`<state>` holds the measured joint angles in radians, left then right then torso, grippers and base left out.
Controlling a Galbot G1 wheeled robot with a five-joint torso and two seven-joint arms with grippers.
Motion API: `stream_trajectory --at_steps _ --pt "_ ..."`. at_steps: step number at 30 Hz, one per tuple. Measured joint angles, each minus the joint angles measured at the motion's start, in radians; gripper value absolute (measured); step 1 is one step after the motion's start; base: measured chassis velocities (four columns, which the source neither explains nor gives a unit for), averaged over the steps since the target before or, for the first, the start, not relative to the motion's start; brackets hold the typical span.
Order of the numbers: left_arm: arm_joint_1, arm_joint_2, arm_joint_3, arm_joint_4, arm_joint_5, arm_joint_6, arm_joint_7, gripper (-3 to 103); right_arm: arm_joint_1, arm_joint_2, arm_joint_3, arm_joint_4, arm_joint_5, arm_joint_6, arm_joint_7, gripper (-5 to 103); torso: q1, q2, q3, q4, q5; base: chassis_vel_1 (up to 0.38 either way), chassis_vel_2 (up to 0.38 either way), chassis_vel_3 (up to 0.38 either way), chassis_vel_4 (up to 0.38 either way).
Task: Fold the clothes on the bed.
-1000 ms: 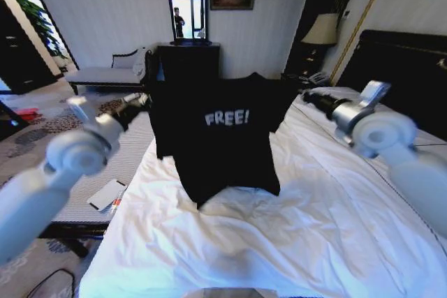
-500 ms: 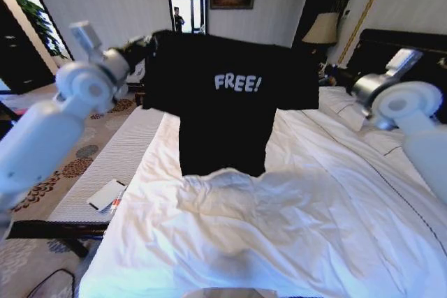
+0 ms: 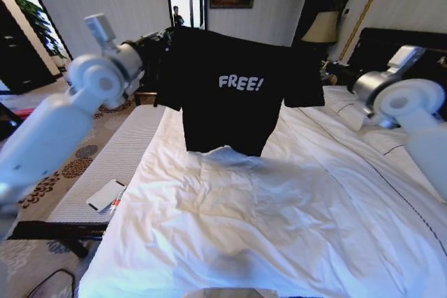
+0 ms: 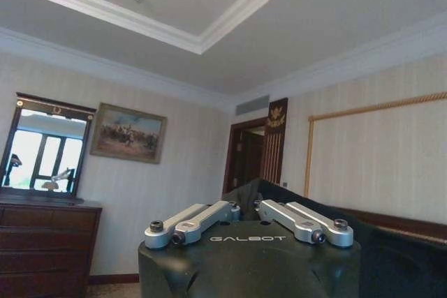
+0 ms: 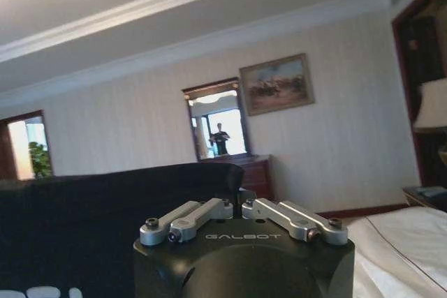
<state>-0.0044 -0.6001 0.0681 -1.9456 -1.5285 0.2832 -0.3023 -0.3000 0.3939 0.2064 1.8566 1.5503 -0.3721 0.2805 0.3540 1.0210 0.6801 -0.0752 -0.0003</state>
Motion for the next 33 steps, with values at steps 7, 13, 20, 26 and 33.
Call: stream_trajectory --at_steps 7,13,20,26,33 --pt "0.199 0.178 -0.186 -0.234 -0.082 -0.012 -0.032 0 -0.046 -0.075 0.094 0.167 0.126 -0.021 0.065 1 0.000 0.000 0.000 0.0000 0.0000 0.000 0.000 0.000 0.000" --pt "0.461 0.288 -0.500 -0.401 -0.159 -0.022 -0.055 0 -0.123 -0.128 0.241 0.323 0.282 -0.071 0.176 1 0.000 0.000 0.000 -0.0003 0.0002 0.000 0.000 0.000 0.000" --pt "0.578 0.339 -0.711 -0.491 -0.287 -0.013 -0.086 0 -0.203 -0.168 0.433 0.434 0.459 -0.144 0.319 1 0.000 0.000 0.000 -0.0003 0.0001 0.000 0.000 0.000 0.000" --pt "0.597 0.368 -0.896 -0.559 -0.495 -0.004 -0.187 0 -0.266 -0.204 0.674 0.537 0.730 -0.252 0.571 1 0.000 0.000 0.000 -0.0004 0.0006 0.000 0.000 0.000 0.000" --pt "0.844 0.312 -1.142 -0.563 -0.546 0.032 -0.257 0 -0.291 -0.209 0.811 0.646 1.034 -0.305 0.831 1 0.000 0.000 0.000 -0.0001 0.0001 0.000 0.000 0.000 0.000"
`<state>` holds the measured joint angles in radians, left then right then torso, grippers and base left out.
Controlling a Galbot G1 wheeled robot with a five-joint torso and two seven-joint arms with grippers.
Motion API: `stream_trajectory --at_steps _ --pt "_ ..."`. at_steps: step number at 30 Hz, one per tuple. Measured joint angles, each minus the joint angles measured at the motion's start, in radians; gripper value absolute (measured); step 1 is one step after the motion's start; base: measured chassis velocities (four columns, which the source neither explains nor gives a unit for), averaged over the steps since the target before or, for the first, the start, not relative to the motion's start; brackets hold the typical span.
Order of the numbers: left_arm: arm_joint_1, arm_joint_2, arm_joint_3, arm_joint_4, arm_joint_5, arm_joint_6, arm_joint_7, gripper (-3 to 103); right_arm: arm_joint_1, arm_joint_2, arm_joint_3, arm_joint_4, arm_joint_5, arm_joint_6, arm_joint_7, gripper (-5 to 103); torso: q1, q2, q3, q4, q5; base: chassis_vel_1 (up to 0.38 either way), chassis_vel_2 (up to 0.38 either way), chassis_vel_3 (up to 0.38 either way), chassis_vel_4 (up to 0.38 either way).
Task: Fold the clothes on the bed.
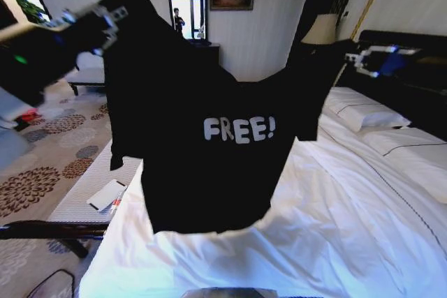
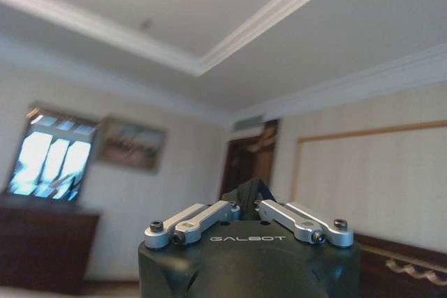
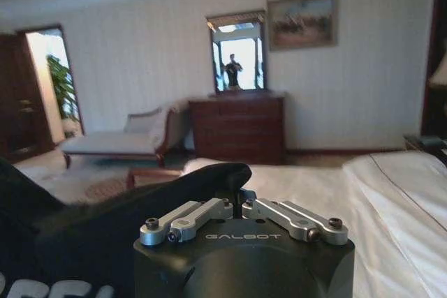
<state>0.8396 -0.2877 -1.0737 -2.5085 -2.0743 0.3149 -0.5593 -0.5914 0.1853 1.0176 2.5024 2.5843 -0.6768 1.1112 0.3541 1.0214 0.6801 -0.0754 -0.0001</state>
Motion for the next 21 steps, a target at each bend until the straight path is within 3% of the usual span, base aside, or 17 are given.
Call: stream_trajectory --at_steps 2,3,4,6,7,8,12,13,15,21 --pt "0.047 -0.016 -0.010 0.001 0.019 0.002 0.000 0 -0.026 0.010 0.020 0.004 -0.003 -0.002 0.014 1 0.000 0.000 0.000 0.0002 0.0001 0.000 0.000 0.000 0.000" --pt "0.165 -0.074 0.014 0.003 0.122 0.006 0.007 0 -0.115 0.049 0.067 0.007 -0.060 -0.010 0.023 1 0.000 0.000 0.000 0.0002 -0.0008 0.000 0.000 0.000 0.000" --pt "0.195 -0.095 0.039 0.004 0.169 0.008 0.014 0 -0.167 0.070 0.078 0.007 -0.100 -0.012 0.022 1 0.000 0.000 0.000 0.0003 -0.0009 0.000 0.000 0.000 0.000" --pt "0.261 -0.166 0.167 0.006 0.337 0.007 0.038 0 -0.350 0.164 0.057 0.006 -0.297 -0.018 -0.033 1 0.000 0.000 0.001 0.0000 -0.0002 0.000 0.000 0.000 0.000" --pt "0.261 -0.166 0.167 0.006 0.337 0.007 0.038 0 -0.350 0.164 0.057 0.006 -0.297 -0.018 -0.033 1 0.000 0.000 0.001 0.0000 -0.0002 0.000 0.000 0.000 0.000" --pt "0.267 -0.187 0.216 0.006 0.388 0.005 0.048 0 -0.408 0.204 0.010 0.005 -0.408 -0.016 -0.083 1 0.000 0.000 0.001 -0.0001 0.0006 0.000 0.000 0.000 0.000" --pt "0.186 -0.223 0.434 0.042 0.492 -0.007 0.068 0 -0.459 0.289 -0.194 -0.077 -0.679 0.019 -0.215 1 0.000 0.000 0.000 -0.0007 0.0009 0.000 0.000 0.000 0.000" --pt "0.186 -0.223 0.434 0.042 0.492 -0.007 0.068 0 -0.459 0.289 -0.194 -0.077 -0.679 0.019 -0.215 1 0.000 0.000 0.000 -0.0007 0.0009 0.000 0.000 0.000 0.000" --pt "0.125 -0.236 0.546 0.094 0.535 -0.013 0.082 0 -0.413 0.316 -0.298 -0.164 -0.780 0.041 -0.299 1 0.000 0.000 0.000 -0.0002 0.0001 0.000 0.000 0.000 0.000" --pt "0.038 -0.297 0.713 0.232 0.625 -0.016 0.127 0 -0.367 0.343 -0.400 -0.298 -0.925 0.063 -0.459 1 0.000 0.000 0.000 0.0000 0.0003 0.000 0.000 0.000 0.000"
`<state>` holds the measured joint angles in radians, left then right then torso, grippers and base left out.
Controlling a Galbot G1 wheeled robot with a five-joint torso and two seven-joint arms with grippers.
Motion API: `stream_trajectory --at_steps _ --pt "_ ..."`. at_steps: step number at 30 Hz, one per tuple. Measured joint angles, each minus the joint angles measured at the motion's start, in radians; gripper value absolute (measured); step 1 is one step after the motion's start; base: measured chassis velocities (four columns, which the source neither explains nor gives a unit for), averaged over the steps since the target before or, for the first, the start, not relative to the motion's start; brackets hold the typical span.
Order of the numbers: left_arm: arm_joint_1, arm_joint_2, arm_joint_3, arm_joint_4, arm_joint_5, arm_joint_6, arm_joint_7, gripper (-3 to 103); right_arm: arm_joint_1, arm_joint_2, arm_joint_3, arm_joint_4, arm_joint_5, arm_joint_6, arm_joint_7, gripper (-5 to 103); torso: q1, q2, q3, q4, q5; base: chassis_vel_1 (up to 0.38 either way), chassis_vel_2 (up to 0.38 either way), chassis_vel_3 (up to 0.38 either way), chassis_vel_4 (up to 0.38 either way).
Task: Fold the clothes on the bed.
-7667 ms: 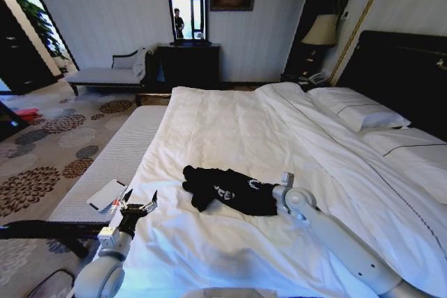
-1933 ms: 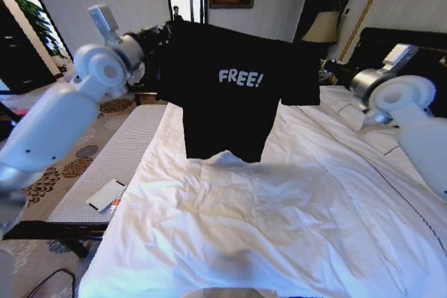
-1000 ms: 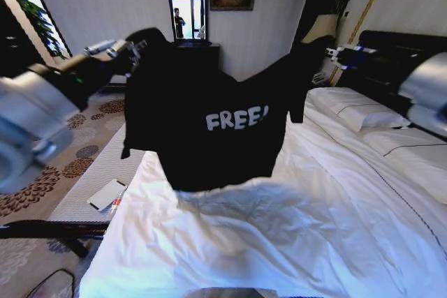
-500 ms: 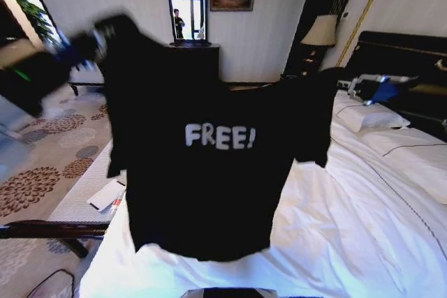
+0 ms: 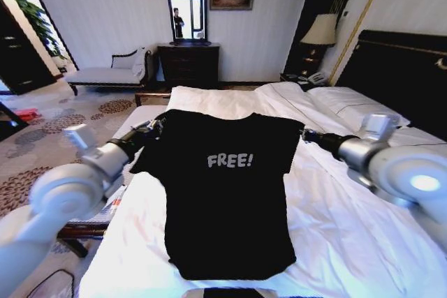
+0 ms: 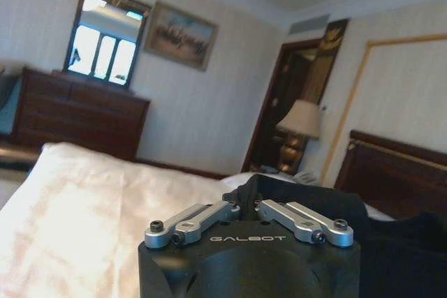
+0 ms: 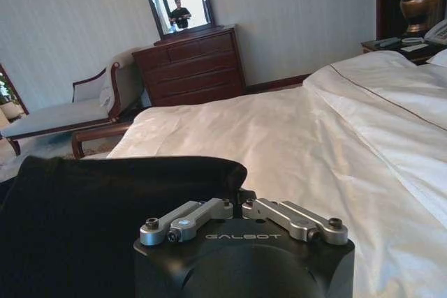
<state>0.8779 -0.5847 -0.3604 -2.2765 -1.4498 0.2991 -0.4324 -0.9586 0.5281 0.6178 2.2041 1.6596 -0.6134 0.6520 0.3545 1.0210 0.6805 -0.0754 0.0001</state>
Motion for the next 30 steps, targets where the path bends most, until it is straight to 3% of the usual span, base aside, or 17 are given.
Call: stream_trajectory --at_steps 4,10,13,15,20,30 --pt "-0.090 -0.078 0.166 0.160 0.078 0.000 0.027 0 0.030 0.044 -0.091 -0.109 -0.138 0.038 -0.099 1 0.000 0.000 0.000 -0.0004 -0.0001 0.000 0.000 0.000 0.000" --pt "-0.193 -0.183 0.314 0.317 0.139 -0.003 0.046 0 0.087 0.108 -0.203 -0.245 -0.243 0.082 -0.175 1 0.000 0.000 0.000 -0.0005 0.0000 0.000 0.000 0.000 0.000" --pt "-0.261 -0.270 0.405 0.459 0.190 -0.008 0.075 0 0.162 0.156 -0.307 -0.363 -0.312 0.116 -0.229 1 0.000 0.000 0.000 -0.0001 0.0003 0.000 0.000 0.000 0.000" --pt "-0.271 -0.282 0.417 0.481 0.196 -0.009 0.080 0 0.173 0.163 -0.323 -0.381 -0.320 0.121 -0.238 1 0.000 0.000 0.000 -0.0002 0.0001 0.000 0.000 0.000 0.000" --pt "-0.359 -0.382 0.500 0.663 0.235 -0.013 0.108 0 0.237 0.223 -0.419 -0.541 -0.399 0.164 -0.318 1 0.000 0.000 0.000 0.0000 -0.0002 0.000 0.000 0.000 0.000" --pt "-0.458 -0.481 0.569 0.882 0.298 -0.021 0.163 0 0.295 0.320 -0.514 -0.770 -0.513 0.232 -0.422 1 0.000 0.000 0.000 0.0001 -0.0001 0.000 0.000 0.000 0.000"
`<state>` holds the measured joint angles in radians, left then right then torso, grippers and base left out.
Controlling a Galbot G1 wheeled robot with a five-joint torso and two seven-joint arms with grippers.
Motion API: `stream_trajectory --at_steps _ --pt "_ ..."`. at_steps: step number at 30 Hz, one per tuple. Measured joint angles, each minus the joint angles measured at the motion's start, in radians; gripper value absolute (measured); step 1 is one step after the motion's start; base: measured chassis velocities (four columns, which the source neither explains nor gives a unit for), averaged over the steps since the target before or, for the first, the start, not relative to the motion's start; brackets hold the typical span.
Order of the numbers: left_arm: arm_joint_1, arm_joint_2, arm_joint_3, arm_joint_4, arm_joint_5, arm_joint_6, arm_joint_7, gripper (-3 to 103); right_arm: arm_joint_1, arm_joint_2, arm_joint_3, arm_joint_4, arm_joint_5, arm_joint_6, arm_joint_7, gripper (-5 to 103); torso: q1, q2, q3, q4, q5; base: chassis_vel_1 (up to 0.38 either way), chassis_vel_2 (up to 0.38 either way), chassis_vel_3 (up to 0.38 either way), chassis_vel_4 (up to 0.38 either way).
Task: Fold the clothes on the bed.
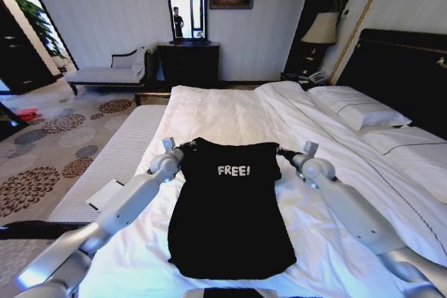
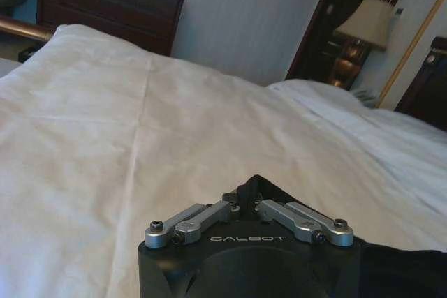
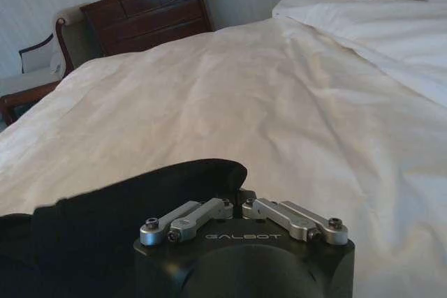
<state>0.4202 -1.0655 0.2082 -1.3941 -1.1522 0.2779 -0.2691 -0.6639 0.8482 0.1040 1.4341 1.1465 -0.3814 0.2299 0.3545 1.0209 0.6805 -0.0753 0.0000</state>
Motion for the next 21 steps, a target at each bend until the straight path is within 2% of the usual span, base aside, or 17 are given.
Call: stream_trajectory --at_steps 4,5,8,9,11,21 --pt "-0.058 -0.060 0.030 0.141 0.046 -0.007 0.033 0 0.040 0.042 -0.033 -0.090 -0.041 0.034 -0.032 1 0.000 0.000 0.000 -0.0001 -0.0001 0.000 0.000 0.000 0.000" --pt "-0.058 -0.060 0.030 0.141 0.046 -0.007 0.033 0 0.040 0.042 -0.033 -0.090 -0.041 0.034 -0.032 1 0.000 0.000 0.000 -0.0001 -0.0001 0.000 0.000 0.000 0.000" --pt "-0.111 -0.118 0.042 0.255 0.078 -0.013 0.057 0 0.082 0.072 -0.063 -0.178 -0.076 0.064 -0.053 1 0.000 0.000 0.000 -0.0001 0.0001 0.000 0.000 0.000 0.000" --pt "-0.111 -0.118 0.042 0.255 0.078 -0.013 0.057 0 0.082 0.072 -0.063 -0.178 -0.076 0.064 -0.053 1 0.000 0.000 0.000 -0.0001 0.0001 0.000 0.000 0.000 0.000" --pt "-0.156 -0.167 0.051 0.347 0.105 -0.021 0.081 0 0.117 0.096 -0.088 -0.241 -0.100 0.080 -0.063 1 0.000 0.000 0.000 -0.0004 0.0001 0.000 0.000 0.000 0.000" --pt "-0.275 -0.304 0.077 0.614 0.155 -0.043 0.159 0 0.209 0.170 -0.139 -0.438 -0.139 0.100 -0.083 1 0.000 0.000 0.000 -0.0003 0.0001 0.000 0.000 0.000 0.000"
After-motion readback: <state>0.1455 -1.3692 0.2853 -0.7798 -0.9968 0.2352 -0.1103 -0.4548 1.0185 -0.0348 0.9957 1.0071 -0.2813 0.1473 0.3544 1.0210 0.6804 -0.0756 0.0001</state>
